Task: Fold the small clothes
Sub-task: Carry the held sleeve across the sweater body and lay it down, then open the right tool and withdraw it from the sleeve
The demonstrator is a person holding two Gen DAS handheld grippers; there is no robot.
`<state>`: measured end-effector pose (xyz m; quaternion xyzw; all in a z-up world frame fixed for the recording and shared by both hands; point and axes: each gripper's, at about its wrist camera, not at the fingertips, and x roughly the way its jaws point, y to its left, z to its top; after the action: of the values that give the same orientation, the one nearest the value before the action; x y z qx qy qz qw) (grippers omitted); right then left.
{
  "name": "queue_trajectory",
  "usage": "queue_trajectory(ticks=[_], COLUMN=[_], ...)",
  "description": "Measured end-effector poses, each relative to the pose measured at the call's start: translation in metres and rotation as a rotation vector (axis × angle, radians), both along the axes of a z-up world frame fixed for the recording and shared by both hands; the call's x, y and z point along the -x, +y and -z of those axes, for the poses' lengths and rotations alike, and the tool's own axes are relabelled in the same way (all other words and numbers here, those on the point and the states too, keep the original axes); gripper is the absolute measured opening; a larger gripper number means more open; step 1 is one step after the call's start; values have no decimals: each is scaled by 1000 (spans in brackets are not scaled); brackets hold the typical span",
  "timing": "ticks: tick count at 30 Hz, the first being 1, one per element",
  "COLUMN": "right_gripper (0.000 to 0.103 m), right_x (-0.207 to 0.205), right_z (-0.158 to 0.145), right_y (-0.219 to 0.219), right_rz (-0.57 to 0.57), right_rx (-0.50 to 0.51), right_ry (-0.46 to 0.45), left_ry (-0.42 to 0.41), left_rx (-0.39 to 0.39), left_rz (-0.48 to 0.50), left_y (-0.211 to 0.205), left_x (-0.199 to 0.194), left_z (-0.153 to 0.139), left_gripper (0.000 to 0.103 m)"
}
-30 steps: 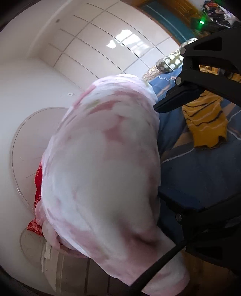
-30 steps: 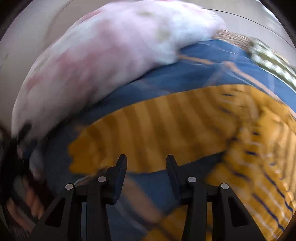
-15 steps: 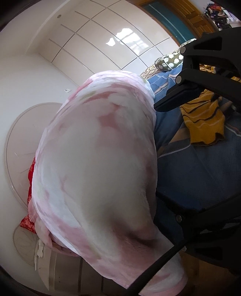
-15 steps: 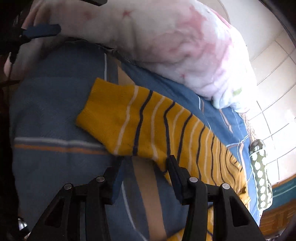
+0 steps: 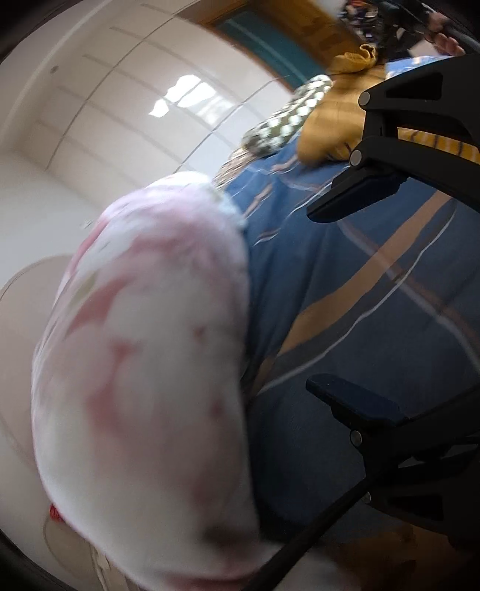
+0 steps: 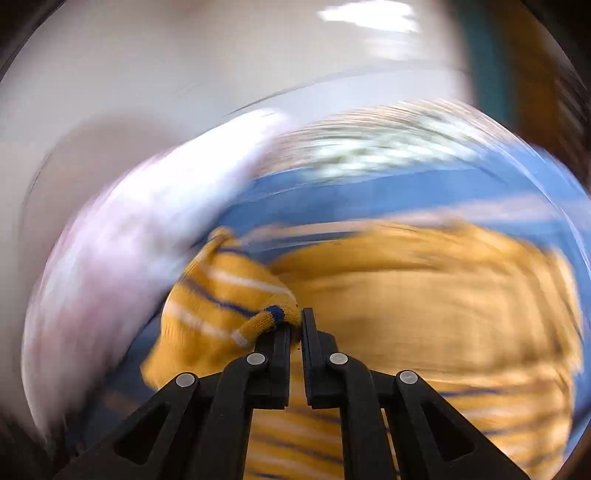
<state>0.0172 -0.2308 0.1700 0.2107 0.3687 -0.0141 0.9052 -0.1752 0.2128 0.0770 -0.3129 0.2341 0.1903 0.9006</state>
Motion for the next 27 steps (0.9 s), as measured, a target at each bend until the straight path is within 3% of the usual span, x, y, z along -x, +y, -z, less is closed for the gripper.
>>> queue_trajectory(ticks=[3,6,7,11,17,21,27], right_gripper=[10,10,12,40,40,41,41], right_x=[20,50,58,64,45,53,111], right_z=[43,61,61,48,35,51,58], right_y=[-107,-150,-154,-151,-122,-110,-126], right_rz=[250,308,305,277,206,137,94], right_rx=[-86,-171,-176,-61,98,101,4], right_ry=[174,207,195,133,119,154,158], left_ry=[4,11,21,48,59,84,124], left_rx=[-21,-27,-32,-58,-100,-110,-173], left_rz=[36,72,86,124,180,221,266], left_y=[-15,-31,-38,-53,-75,-85,-101], left_x=[-8,-15,-19,-31,-39,-47,-50], left_z=[0,0,1,3,2,4,6], left_gripper=[83,83,83,83,88,88,88])
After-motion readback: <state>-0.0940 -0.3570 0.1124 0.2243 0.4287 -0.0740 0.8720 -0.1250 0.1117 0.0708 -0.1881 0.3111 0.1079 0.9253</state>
